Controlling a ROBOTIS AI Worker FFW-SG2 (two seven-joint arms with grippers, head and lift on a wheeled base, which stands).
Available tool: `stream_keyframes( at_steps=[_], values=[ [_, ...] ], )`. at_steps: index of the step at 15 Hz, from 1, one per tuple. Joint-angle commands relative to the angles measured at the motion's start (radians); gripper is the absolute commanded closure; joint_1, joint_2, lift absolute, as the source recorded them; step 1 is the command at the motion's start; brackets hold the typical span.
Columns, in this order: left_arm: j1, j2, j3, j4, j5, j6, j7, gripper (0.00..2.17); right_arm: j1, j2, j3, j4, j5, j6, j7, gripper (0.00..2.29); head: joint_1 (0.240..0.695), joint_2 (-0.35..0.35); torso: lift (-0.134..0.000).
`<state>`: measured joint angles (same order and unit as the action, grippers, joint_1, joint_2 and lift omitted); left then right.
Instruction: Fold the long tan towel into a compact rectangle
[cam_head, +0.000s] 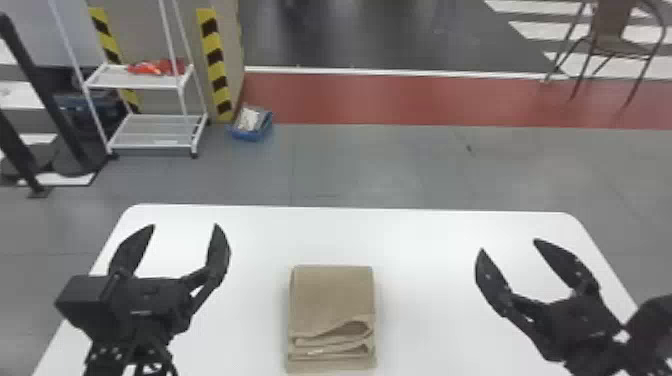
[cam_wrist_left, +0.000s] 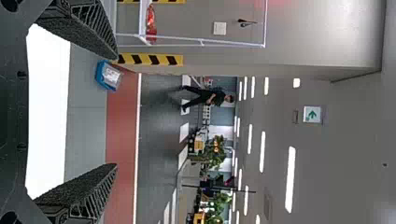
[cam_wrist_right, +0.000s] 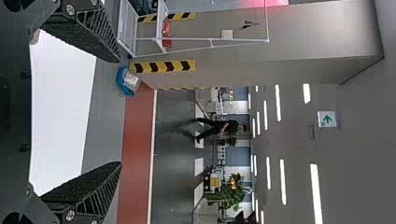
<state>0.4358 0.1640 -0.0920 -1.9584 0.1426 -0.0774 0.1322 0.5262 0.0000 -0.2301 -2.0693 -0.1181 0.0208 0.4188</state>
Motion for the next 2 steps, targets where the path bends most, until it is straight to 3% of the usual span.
stream_keyframes(
  at_steps=[1, 2],
  values=[
    [0.001, 0.000, 0.000, 0.001, 0.000, 0.000, 0.000, 0.07, 0.002, 0.001, 0.000, -0.002, 0.000, 0.000, 0.000, 0.11, 0.695, -0.048, 0.000],
    [0.001, 0.000, 0.000, 0.001, 0.000, -0.003, 0.000, 0.07, 0.003, 0.001, 0.000, -0.002, 0.000, 0.000, 0.000, 0.11, 0.695, -0.048, 0.000]
  ],
)
